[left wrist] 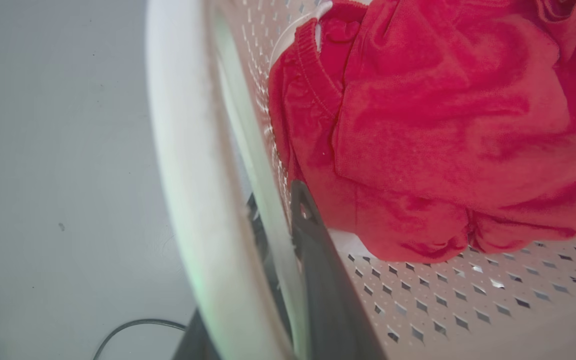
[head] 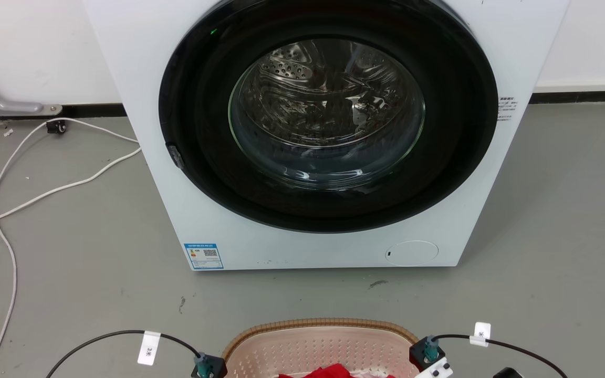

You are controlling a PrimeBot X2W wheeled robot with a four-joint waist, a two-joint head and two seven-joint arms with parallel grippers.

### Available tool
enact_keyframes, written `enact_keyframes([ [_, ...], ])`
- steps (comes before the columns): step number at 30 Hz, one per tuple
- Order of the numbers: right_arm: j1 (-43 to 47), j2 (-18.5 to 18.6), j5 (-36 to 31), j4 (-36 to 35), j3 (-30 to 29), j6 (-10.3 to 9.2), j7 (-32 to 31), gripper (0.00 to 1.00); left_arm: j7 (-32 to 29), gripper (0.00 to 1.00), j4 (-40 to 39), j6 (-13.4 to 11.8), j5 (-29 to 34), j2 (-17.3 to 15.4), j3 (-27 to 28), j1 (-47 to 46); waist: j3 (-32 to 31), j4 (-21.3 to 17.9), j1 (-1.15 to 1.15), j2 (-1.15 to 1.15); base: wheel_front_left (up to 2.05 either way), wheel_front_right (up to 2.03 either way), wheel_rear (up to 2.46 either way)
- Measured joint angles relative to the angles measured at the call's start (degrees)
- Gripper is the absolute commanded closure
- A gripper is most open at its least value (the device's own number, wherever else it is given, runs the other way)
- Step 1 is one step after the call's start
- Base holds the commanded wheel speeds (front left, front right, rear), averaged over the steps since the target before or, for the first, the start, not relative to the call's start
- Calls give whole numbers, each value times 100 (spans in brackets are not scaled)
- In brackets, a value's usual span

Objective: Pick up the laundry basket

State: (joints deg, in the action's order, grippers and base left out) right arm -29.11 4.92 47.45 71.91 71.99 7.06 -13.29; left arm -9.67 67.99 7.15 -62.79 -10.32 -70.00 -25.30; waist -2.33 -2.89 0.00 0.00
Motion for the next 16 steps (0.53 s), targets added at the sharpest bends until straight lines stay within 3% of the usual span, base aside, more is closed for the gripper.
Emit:
enact_keyframes([
  [16,-13,-1,36,2,60,0,14,100,55,100,11,0,-126,-7,-141,-42,5,-2,0,0,0,0,0],
])
